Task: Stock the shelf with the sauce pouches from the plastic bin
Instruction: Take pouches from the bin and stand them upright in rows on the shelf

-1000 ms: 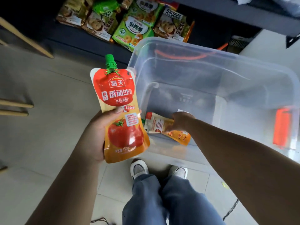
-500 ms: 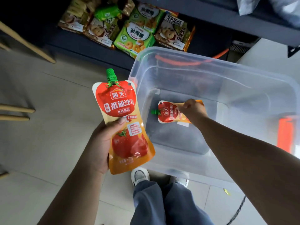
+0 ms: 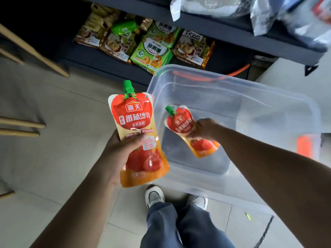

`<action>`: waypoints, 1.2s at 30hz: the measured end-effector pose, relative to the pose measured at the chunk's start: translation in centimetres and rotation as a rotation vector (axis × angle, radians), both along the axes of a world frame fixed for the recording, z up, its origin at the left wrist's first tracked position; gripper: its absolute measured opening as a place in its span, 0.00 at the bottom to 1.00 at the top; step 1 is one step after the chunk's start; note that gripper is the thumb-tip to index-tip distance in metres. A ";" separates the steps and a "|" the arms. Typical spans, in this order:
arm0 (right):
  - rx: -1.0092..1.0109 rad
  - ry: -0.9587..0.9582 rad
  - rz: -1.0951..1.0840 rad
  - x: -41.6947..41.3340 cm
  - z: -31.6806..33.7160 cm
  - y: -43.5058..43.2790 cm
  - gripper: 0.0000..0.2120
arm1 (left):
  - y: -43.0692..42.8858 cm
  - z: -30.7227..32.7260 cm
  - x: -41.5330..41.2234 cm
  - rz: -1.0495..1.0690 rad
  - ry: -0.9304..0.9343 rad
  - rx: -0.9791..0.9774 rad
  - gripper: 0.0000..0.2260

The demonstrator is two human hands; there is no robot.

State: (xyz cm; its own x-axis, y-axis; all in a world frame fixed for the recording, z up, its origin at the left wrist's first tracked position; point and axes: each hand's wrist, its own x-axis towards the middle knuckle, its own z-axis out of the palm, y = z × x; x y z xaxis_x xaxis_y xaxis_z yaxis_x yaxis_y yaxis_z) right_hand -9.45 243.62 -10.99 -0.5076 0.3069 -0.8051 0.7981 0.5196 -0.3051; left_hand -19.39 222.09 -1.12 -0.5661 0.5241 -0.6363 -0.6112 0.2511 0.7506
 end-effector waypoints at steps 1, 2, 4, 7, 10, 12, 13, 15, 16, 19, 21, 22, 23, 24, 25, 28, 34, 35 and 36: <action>-0.097 0.075 -0.119 -0.5 1.6 0.2 0.18 | 0.2 0.8 -0.2 -0.005 0.017 -0.013 0.18; -0.175 0.145 -0.217 -1.0 3.8 0.5 0.17 | 0.7 2.1 -0.5 -0.007 0.031 -0.018 0.17; -0.284 0.250 -0.329 -1.7 8.3 1.2 0.17 | 1.6 5.3 -1.2 0.010 0.081 -0.036 0.16; -0.452 0.402 -0.363 -2.1 16.0 2.4 0.10 | 3.2 10.9 -2.3 0.065 0.151 -0.020 0.07; -0.455 0.527 -0.367 -2.2 24.5 4.2 0.10 | 5.0 17.6 -3.3 0.050 0.230 0.015 0.12; -0.430 0.621 -0.361 -1.9 30.4 5.2 0.09 | 6.3 22.5 -3.5 0.052 0.302 0.091 0.13; -0.421 0.664 -0.362 -1.5 33.4 5.4 0.09 | 6.9 24.9 -3.5 0.049 0.334 0.129 0.13; -0.390 0.748 -0.363 -0.8 39.7 6.3 0.09 | 8.2 30.1 -3.5 0.025 0.394 0.190 0.11; -0.375 0.785 -0.361 -0.4 42.4 6.6 0.09 | 8.6 32.4 -3.5 0.007 0.417 0.216 0.11; -0.293 0.936 -0.349 0.9 52.1 7.6 0.07 | 10.3 40.8 -3.2 -0.028 0.481 0.317 0.10; -0.232 1.037 -0.334 1.9 57.7 8.1 0.06 | 11.2 45.9 -2.8 -0.024 0.525 0.383 0.05; -0.200 1.093 -0.327 2.7 60.7 8.3 0.06 | 11.7 48.9 -2.4 -0.018 0.558 0.413 0.03; -0.171 1.140 -0.327 3.3 63.1 8.3 0.06 | 12.1 51.5 -1.9 -0.006 0.589 0.431 0.03; -0.136 1.196 -0.331 4.1 65.6 8.4 0.06 | 12.5 54.2 -1.3 0.010 0.631 0.463 0.05; -0.092 1.251 -0.339 4.7 67.9 8.3 0.06 | 12.8 56.6 -0.8 0.019 0.675 0.510 0.10; 0.031 1.383 -0.397 6.2 73.4 8.2 0.05 | 13.3 62.7 1.0 0.035 0.799 0.645 0.19; 0.149 1.546 -0.447 8.5 81.8 8.4 0.18 | 13.5 70.0 1.0 -0.020 0.981 0.778 0.24; 0.165 1.559 -0.442 8.7 82.7 8.4 0.19 | 13.6 70.7 0.7 -0.046 1.013 0.779 0.25; 0.181 1.566 -0.439 8.6 83.5 8.6 0.19 | 13.9 71.2 0.5 -0.065 1.040 0.774 0.25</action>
State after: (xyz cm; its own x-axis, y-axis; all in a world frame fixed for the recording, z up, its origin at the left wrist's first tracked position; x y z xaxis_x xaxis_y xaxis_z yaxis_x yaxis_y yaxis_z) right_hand -0.87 252.17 72.50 -0.5997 0.6673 0.4417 -0.1264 0.4661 -0.8756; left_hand -18.84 235.98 70.08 -0.5684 0.6010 0.5619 0.3390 -0.4512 0.8255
